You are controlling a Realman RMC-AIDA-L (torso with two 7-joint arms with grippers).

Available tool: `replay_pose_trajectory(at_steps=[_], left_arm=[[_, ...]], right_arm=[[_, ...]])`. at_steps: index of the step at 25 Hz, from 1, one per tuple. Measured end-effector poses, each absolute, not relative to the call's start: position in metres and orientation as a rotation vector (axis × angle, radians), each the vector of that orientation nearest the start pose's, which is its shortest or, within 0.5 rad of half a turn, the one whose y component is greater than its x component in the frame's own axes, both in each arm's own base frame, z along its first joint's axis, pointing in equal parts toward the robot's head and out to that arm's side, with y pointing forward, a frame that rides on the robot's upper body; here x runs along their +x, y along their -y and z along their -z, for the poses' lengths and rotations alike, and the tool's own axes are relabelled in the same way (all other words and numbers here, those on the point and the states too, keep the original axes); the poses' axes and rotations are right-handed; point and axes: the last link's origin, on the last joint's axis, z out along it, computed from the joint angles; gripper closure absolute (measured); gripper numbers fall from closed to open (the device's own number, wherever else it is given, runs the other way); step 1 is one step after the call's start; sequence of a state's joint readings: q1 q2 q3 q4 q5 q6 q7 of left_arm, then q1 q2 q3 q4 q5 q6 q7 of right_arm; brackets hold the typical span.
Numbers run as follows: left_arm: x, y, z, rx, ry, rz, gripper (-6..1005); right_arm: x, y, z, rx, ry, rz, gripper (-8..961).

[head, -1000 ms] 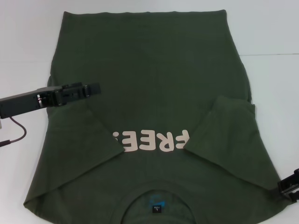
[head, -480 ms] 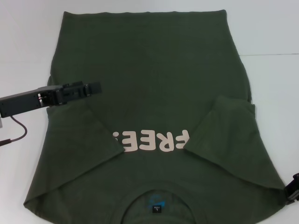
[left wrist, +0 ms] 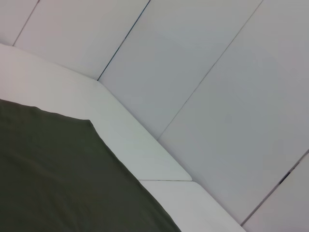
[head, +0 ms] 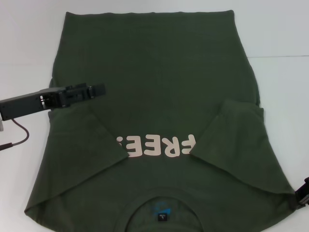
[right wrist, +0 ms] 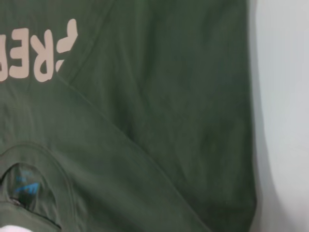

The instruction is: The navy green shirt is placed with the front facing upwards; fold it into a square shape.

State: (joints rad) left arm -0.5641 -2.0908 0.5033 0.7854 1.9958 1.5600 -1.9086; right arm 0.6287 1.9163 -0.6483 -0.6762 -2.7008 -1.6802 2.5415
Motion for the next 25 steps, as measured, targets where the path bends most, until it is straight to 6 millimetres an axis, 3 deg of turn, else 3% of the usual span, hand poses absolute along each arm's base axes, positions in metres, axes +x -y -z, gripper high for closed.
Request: replay_pose_trajectory(at_steps=[5, 11, 17, 25], left_arm=[[-0.256, -0.356, -0.048, -2.389, 1.247, 0.929, 36], [-0.277, -0.348, -0.070, -2.285, 1.439, 0.804, 37], [-0.295, -0.325, -0.082, -2.225, 1.659, 0.576, 37], [-0.303, -0.294, -0.099, -2.159, 1.914, 0.579, 47]], right_arm=[[0.328, -0.318, -0.056, -2.201, -2.050, 0.213, 857], [0.321, -0.323, -0.056, -2.284, -1.978, 0.120, 856], [0.316, -0.326, -0.054, -2.343, -1.915, 0.054, 856], [0.310, -0.331, -0.053, -2.389, -1.857, 0.023, 856]])
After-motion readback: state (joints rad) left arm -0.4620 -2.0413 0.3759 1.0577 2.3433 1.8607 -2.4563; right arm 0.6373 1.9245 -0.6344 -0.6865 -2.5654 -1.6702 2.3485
